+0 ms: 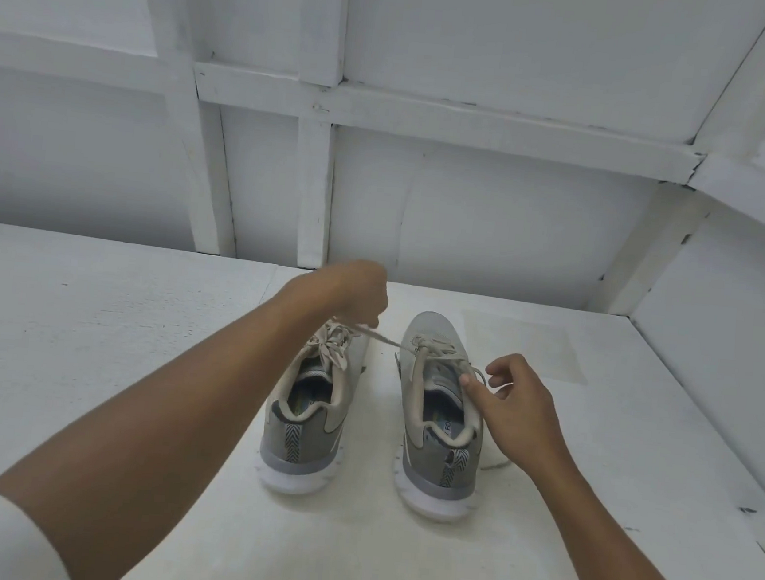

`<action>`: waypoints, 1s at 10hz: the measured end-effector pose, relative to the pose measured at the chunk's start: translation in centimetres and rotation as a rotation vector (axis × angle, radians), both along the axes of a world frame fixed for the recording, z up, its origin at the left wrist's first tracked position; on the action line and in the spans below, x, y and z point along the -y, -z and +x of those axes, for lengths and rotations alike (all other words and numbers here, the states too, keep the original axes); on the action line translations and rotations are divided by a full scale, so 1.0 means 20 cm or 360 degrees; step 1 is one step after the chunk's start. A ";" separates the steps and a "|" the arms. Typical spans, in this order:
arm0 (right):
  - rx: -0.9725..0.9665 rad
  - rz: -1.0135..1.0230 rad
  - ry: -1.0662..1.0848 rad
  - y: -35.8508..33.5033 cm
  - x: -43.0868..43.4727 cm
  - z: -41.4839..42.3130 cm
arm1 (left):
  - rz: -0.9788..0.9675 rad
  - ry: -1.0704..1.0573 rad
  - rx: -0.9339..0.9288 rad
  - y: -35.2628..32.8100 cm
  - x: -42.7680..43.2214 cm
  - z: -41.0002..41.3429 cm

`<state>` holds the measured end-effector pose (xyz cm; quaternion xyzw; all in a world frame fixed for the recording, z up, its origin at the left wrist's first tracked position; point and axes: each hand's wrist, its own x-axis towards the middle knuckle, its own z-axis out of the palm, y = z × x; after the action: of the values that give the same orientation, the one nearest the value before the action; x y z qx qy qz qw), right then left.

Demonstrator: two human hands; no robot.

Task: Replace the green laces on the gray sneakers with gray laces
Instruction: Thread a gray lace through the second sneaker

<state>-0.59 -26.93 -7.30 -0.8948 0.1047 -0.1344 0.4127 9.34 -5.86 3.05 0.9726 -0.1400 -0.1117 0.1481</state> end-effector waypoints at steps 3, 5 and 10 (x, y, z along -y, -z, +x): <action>-0.0079 0.0009 0.0012 -0.05 -0.02 -0.01 | -0.0537 0.0300 -0.0027 0.00 0.13 -0.14; -0.0182 0.0360 0.0111 -0.05 -0.02 0.01 | -0.0477 0.0404 0.0152 0.12 0.24 -0.14; -0.0465 0.1126 0.0231 0.02 0.00 0.03 | -0.0363 0.0435 0.0247 0.30 0.36 -0.12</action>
<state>0.06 -27.00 -7.62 -0.6973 0.2652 0.0100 0.6659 6.85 -13.02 -2.86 0.9272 -0.2935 -0.0387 0.2296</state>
